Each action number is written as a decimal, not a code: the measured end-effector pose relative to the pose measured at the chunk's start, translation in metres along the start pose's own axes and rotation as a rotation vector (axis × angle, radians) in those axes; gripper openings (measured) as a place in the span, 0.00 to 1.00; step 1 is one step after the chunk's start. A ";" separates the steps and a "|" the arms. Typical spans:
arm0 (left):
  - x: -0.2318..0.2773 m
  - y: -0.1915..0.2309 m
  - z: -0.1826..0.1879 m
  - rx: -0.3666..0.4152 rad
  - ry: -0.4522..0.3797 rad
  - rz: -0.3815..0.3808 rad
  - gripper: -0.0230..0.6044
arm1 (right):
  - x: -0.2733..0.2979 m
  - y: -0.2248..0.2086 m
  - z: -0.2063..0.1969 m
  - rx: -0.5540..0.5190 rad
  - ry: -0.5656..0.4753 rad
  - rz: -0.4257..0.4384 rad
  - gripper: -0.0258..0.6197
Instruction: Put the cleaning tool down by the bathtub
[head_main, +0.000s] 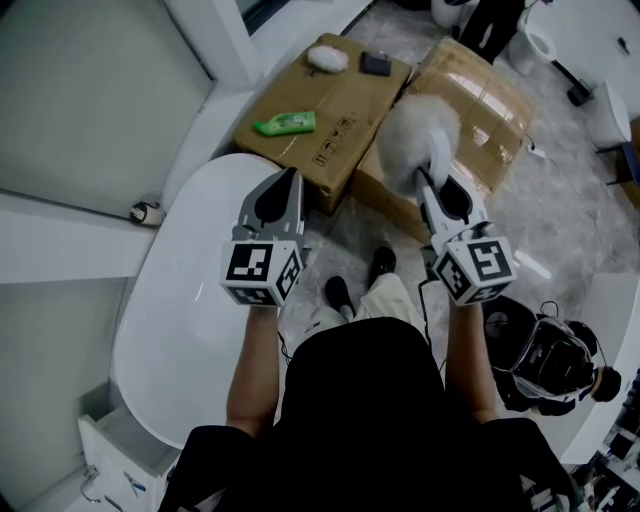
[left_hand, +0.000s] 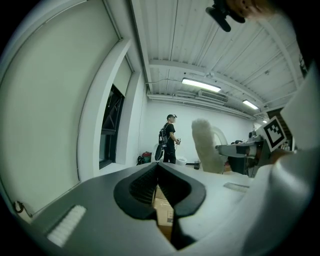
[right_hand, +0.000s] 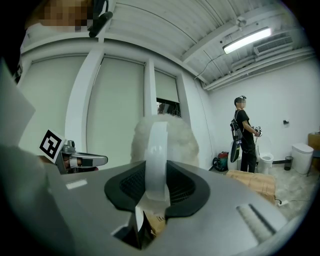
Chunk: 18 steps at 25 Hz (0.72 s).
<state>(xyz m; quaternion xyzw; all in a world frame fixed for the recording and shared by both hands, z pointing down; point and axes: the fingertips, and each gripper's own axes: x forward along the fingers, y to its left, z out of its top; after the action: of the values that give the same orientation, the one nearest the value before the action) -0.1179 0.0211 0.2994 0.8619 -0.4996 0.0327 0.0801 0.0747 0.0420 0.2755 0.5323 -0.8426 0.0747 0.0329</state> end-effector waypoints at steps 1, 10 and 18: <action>0.002 0.000 0.000 0.001 0.000 -0.003 0.03 | 0.001 -0.002 0.000 0.001 0.001 -0.001 0.19; 0.031 0.011 0.001 0.007 0.008 0.016 0.03 | 0.038 -0.022 0.003 0.010 0.003 0.026 0.19; 0.071 0.034 0.003 -0.003 0.033 0.068 0.03 | 0.088 -0.046 0.001 0.029 0.037 0.084 0.19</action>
<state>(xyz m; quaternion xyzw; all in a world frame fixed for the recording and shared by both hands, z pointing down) -0.1119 -0.0568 0.3102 0.8436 -0.5274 0.0488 0.0885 0.0783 -0.0559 0.2907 0.4956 -0.8622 0.0980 0.0377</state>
